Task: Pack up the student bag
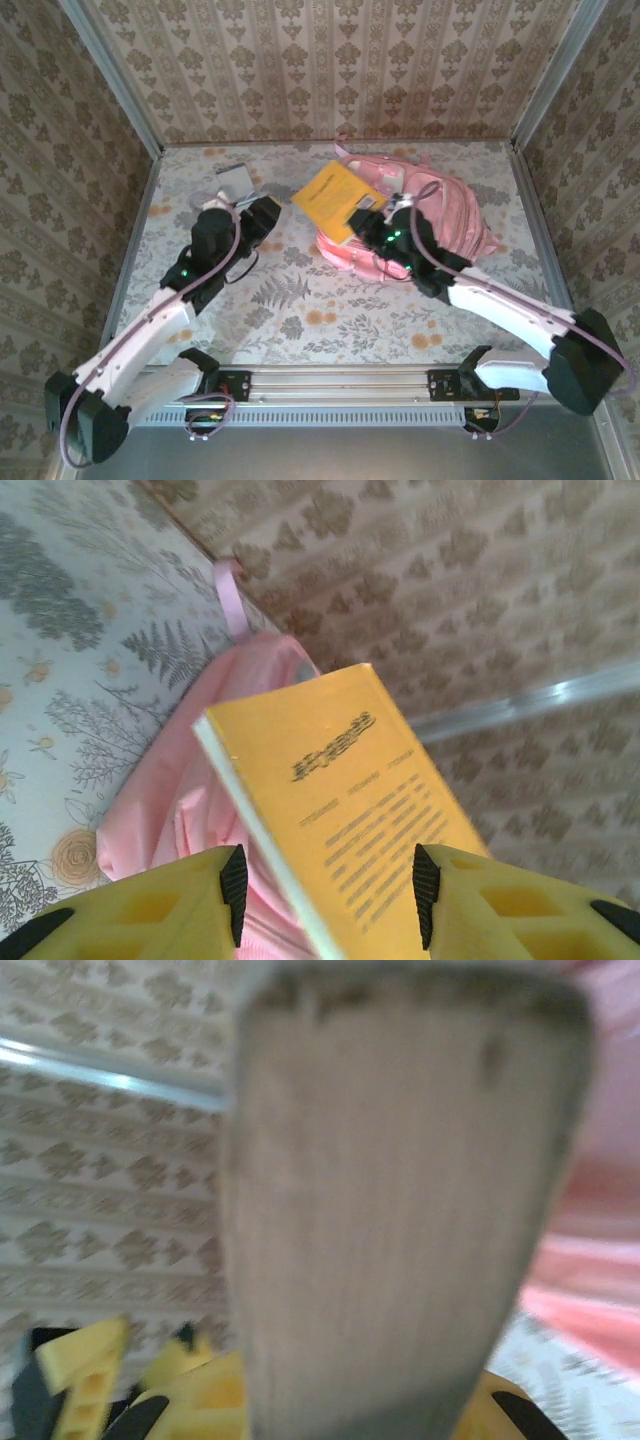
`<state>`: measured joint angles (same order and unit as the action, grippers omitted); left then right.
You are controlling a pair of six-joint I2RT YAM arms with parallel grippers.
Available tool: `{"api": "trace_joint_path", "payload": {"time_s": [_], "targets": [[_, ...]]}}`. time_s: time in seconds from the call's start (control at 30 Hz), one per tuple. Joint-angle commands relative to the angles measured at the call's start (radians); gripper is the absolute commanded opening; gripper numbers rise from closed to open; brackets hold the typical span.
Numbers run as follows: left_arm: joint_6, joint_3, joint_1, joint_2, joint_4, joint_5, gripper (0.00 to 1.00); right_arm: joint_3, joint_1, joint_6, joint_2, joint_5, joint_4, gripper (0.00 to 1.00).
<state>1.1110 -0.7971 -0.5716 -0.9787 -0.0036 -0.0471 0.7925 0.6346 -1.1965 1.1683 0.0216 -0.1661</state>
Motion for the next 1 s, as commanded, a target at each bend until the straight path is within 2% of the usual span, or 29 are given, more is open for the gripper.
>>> {"api": "trace_joint_path", "payload": {"time_s": [0.0,0.2,0.37,0.5,0.6,0.73,0.83,0.97], "targets": [[-0.254,-0.120,-0.039,-0.153,-0.130,-0.165,0.51,0.064,-0.115,0.168,-0.157,-0.015,0.237,0.00],[-0.440,-0.469,-0.199,-0.474,-0.282,-0.194,0.57,-0.008,-0.402,0.203,-0.420,0.015,0.434,0.00],[-0.505,-0.813,-0.296,-0.786,-0.374,-0.231,0.61,0.042,-0.594,0.269,-0.532,0.140,0.647,0.00],[-0.518,-1.106,-0.346,-1.042,-0.446,-0.290,0.63,0.070,-0.629,0.307,-0.590,0.306,0.728,0.00],[-0.517,-1.372,-0.362,-1.237,-0.541,-0.317,0.63,0.085,-0.634,0.351,-0.599,0.363,0.738,0.00],[-0.490,-1.633,-0.370,-1.450,-0.563,-0.374,0.59,0.103,-0.639,0.408,-0.602,0.407,0.740,0.00],[-0.485,-1.756,-0.376,-1.542,-0.562,-0.385,0.56,0.106,-0.645,0.443,-0.602,0.404,0.730,0.00],[-0.488,-1.761,-0.384,-1.573,-0.504,-0.378,0.52,0.092,-0.647,0.452,-0.607,0.376,0.719,0.00]]}}
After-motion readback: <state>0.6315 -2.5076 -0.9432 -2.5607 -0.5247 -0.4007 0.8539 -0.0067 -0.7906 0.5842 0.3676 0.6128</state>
